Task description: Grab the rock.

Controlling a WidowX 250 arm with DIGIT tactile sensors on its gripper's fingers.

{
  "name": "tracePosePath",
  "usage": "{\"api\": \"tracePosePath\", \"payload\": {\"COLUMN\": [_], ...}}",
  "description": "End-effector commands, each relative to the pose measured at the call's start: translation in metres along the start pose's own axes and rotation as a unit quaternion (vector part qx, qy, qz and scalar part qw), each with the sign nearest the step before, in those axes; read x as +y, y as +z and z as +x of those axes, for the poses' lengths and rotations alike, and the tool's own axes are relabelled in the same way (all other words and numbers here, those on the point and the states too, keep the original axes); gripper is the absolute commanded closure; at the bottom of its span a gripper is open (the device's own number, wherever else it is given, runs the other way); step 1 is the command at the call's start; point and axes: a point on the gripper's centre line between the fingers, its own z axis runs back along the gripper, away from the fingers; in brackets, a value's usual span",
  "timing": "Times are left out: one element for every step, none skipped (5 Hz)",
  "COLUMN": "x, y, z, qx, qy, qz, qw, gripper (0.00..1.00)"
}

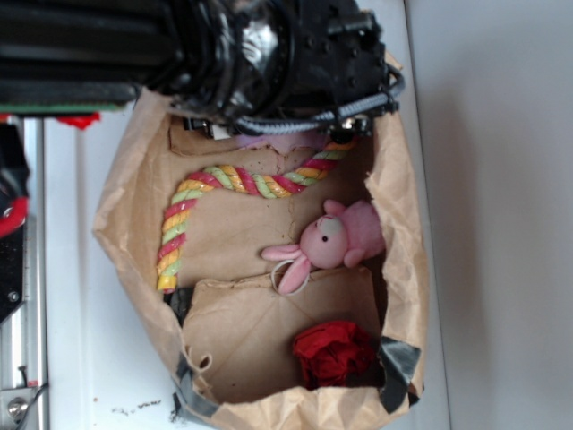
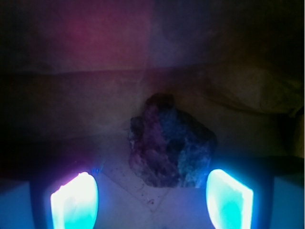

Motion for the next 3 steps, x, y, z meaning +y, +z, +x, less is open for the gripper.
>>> {"api": "tracePosePath", "payload": {"x": [0.0035, 0.0082, 0.0096], "y": [-0.0001, 0.001, -0.0021], "z": [0.0089, 0.0087, 0.0031], "qx": [-0.04, -0.04, -0.042], "qy": [0.001, -0.004, -0.006], "qz": [-0.009, -0.015, -0.021], "qw": [0.999, 0.999, 0.999], "gripper": [0.0, 0.0, 0.0]}}
